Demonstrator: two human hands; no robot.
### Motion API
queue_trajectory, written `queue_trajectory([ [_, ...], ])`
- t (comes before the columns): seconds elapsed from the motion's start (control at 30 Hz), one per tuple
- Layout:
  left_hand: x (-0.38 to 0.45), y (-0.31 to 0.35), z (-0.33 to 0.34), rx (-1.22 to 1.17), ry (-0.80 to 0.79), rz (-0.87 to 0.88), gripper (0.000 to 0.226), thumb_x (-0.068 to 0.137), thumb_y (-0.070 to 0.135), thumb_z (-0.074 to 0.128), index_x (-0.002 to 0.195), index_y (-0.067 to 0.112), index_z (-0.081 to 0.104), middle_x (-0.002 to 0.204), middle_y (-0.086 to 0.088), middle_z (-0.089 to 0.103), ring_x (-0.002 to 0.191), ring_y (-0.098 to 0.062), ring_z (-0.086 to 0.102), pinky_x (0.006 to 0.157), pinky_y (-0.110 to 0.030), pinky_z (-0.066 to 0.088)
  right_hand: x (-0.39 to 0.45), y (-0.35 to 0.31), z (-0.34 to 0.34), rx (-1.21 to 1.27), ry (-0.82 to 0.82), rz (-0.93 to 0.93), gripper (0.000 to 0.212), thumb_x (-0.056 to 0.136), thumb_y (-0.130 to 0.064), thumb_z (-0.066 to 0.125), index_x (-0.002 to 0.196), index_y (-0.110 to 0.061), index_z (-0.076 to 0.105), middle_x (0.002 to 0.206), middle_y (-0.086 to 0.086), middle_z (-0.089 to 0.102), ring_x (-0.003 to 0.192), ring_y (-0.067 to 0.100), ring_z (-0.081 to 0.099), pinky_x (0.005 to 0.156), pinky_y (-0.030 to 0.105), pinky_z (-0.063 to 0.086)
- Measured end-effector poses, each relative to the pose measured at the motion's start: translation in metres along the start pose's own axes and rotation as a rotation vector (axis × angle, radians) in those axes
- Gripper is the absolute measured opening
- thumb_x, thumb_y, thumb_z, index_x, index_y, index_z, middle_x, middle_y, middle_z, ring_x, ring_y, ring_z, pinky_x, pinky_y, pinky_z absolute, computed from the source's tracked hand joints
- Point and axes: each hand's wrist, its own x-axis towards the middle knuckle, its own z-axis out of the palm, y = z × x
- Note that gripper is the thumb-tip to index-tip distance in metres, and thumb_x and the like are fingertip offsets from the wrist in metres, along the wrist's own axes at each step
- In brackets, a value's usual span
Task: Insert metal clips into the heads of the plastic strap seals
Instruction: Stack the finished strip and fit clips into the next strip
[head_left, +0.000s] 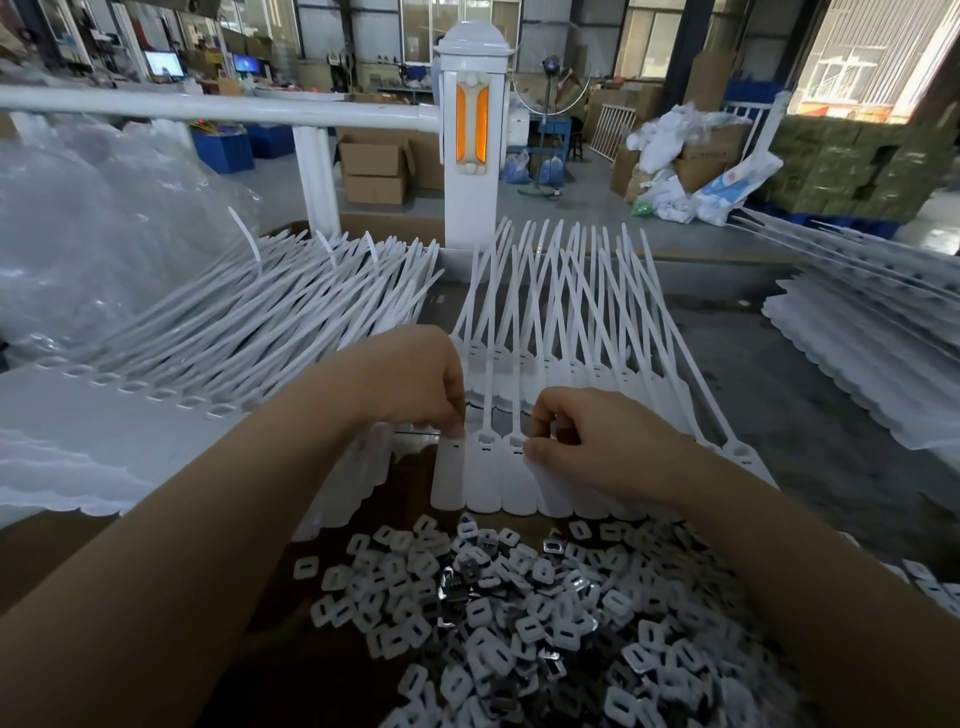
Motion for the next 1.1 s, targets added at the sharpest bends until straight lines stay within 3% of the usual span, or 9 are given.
queue_trajectory([
  [0.07,-0.005,0.010,-0.006,-0.007,-0.016,0.115,0.005,0.076,0.030,0.081,0.079,0.030,0.077,0.071,0.021,0.069,0.067,0.007,0.063,0.056,-0.008,0.041,0.001,0.000,0.000,0.004,0.003,-0.002,0.017,0.090,-0.044,0.060,0.078,-0.037,0.050,0.075,-0.013,0.054,0.066,0.001,0.050,0.057,0.022,0.036],
  [0.23,-0.017,0.045,0.006,-0.019,-0.401,0.341,0.009,0.077,0.032,0.079,0.076,0.036,0.071,0.071,0.022,0.069,0.069,0.002,0.065,0.060,-0.003,0.044,0.000,-0.002,0.000,0.053,-0.002,-0.006,0.006,0.088,-0.039,0.060,0.086,-0.036,0.055,0.081,-0.011,0.059,0.072,0.004,0.055,0.064,0.026,0.046],
  [0.33,-0.015,0.054,0.022,-0.048,-0.358,0.364,0.007,0.079,0.030,0.078,0.084,0.029,0.074,0.076,0.015,0.071,0.070,0.002,0.064,0.061,-0.006,0.045,0.001,-0.002,-0.002,0.071,-0.036,0.006,0.011,0.084,-0.026,0.062,0.087,-0.035,0.056,0.088,-0.010,0.062,0.081,0.009,0.059,0.074,0.032,0.053],
  [0.43,-0.013,0.056,0.031,-0.017,-0.338,0.357,0.015,0.078,0.033,0.079,0.091,0.025,0.076,0.081,0.004,0.074,0.071,-0.005,0.066,0.062,-0.013,0.047,0.001,0.000,-0.004,0.093,-0.022,-0.002,0.025,0.083,-0.020,0.062,0.072,-0.037,0.047,0.077,-0.010,0.056,0.071,0.007,0.053,0.065,0.026,0.044],
  [0.53,-0.013,0.057,0.034,0.005,-0.330,0.352,0.015,0.078,0.034,0.078,0.091,0.026,0.077,0.080,0.001,0.074,0.067,-0.009,0.066,0.057,-0.013,0.048,0.002,0.002,-0.004,0.119,-0.009,-0.002,0.024,0.083,-0.020,0.062,0.070,-0.035,0.048,0.073,-0.011,0.054,0.066,0.004,0.050,0.061,0.020,0.037],
  [0.73,-0.016,0.060,0.035,0.056,-0.322,0.344,0.012,0.082,0.032,0.074,0.091,0.024,0.076,0.080,0.008,0.071,0.066,-0.004,0.063,0.057,-0.015,0.048,0.003,0.004,-0.003,0.133,0.004,-0.013,0.021,0.083,-0.022,0.063,0.072,-0.035,0.052,0.074,-0.011,0.057,0.065,0.004,0.052,0.061,0.021,0.039],
  [0.87,-0.015,0.062,0.036,0.085,-0.363,0.349,0.014,0.083,0.028,0.071,0.085,0.014,0.073,0.078,-0.003,0.070,0.063,-0.013,0.061,0.055,-0.021,0.046,0.004,0.006,-0.002,0.120,0.004,0.000,0.021,0.084,-0.022,0.064,0.074,-0.037,0.053,0.074,-0.012,0.058,0.064,0.001,0.052,0.059,0.018,0.039],
  [1.0,-0.015,0.054,0.021,-0.079,-0.428,0.298,0.012,0.085,0.024,0.071,0.085,0.011,0.073,0.072,-0.002,0.072,0.057,-0.001,0.060,0.051,-0.007,0.044,0.003,0.006,-0.004,0.138,0.006,0.017,0.021,0.087,-0.030,0.063,0.070,-0.036,0.053,0.070,-0.012,0.057,0.058,-0.005,0.051,0.057,0.017,0.037],
  [1.1,-0.010,0.035,0.006,-0.367,-0.297,0.181,0.003,0.085,0.020,0.073,0.084,0.017,0.073,0.073,0.002,0.074,0.064,-0.002,0.067,0.058,-0.010,0.048,0.002,0.006,-0.009,0.261,-0.018,0.054,0.010,0.089,-0.034,0.065,0.081,-0.029,0.062,0.078,-0.009,0.065,0.068,0.002,0.060,0.061,0.021,0.046],
])
